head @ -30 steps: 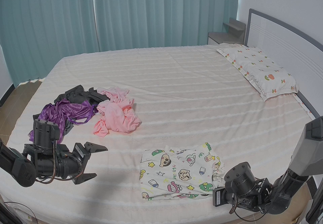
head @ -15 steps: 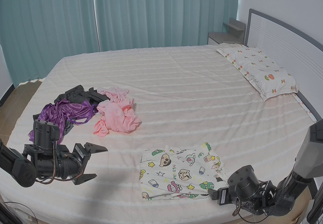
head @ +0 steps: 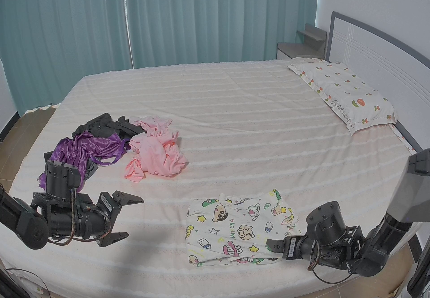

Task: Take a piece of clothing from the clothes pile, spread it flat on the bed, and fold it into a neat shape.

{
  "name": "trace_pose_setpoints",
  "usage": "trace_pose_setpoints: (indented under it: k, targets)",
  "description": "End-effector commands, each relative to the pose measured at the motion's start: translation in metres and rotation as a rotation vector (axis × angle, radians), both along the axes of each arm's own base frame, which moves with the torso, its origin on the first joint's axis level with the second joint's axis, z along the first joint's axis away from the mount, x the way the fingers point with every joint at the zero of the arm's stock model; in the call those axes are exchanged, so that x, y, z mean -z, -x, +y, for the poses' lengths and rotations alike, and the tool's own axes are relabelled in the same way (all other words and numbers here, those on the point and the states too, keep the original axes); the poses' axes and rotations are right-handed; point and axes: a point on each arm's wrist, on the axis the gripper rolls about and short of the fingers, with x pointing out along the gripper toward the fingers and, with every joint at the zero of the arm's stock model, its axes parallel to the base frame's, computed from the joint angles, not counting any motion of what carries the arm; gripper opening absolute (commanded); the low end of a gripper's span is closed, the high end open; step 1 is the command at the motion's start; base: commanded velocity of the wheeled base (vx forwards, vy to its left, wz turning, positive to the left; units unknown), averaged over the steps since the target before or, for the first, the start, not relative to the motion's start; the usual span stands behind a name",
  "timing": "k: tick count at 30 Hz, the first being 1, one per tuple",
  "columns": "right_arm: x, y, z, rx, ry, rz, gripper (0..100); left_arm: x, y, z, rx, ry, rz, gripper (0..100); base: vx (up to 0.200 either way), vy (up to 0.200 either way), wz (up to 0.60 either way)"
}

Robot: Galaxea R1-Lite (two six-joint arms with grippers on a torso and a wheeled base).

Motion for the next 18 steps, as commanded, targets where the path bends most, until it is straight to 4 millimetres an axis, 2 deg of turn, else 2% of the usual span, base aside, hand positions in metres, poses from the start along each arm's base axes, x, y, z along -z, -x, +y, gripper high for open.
trace_pose_setpoints:
  k: [1, 9, 12, 13, 14, 15, 17, 18]
  targets:
    - [0.017, -0.006, -0.004, 0.019, 0.037, 0.055, 100, 0.001, -0.001, 0.0, -0.001, -0.001, 0.005, 100, 0.0, 0.0, 0.0]
    - [0.015, 0.002, -0.014, 0.037, 0.054, 0.065, 100, 0.002, 0.0, 0.0, -0.001, -0.002, 0.008, 100, 0.0, 0.0, 0.0]
    - [0.003, 0.0, -0.016, 0.05, 0.022, 0.02, 100, 0.002, 0.0, 0.0, 0.0, -0.002, 0.01, 100, 0.0, 0.0, 0.0]
    - [-0.014, -0.006, -0.022, 0.077, -0.021, -0.038, 100, 0.003, 0.0, 0.0, -0.001, -0.003, 0.013, 100, 0.0, 0.0, 0.0]
    - [-0.014, -0.006, -0.022, 0.077, -0.021, -0.038, 100, 0.003, 0.0, 0.0, -0.001, -0.003, 0.013, 100, 0.0, 0.0, 0.0]
    - [-0.032, -0.016, -0.031, 0.112, -0.073, -0.101, 100, 0.005, -0.001, 0.0, 0.0, -0.005, 0.023, 100, 0.0, 0.0, 0.0]
    - [-0.043, -0.031, -0.037, 0.129, -0.112, -0.14, 100, 0.008, -0.002, -0.001, 0.001, -0.006, 0.035, 100, 0.0, 0.0, 0.0]
    - [-0.043, -0.031, -0.037, 0.129, -0.112, -0.14, 100, 0.008, -0.002, -0.001, 0.001, -0.006, 0.035, 100, 0.0, 0.0, 0.0]
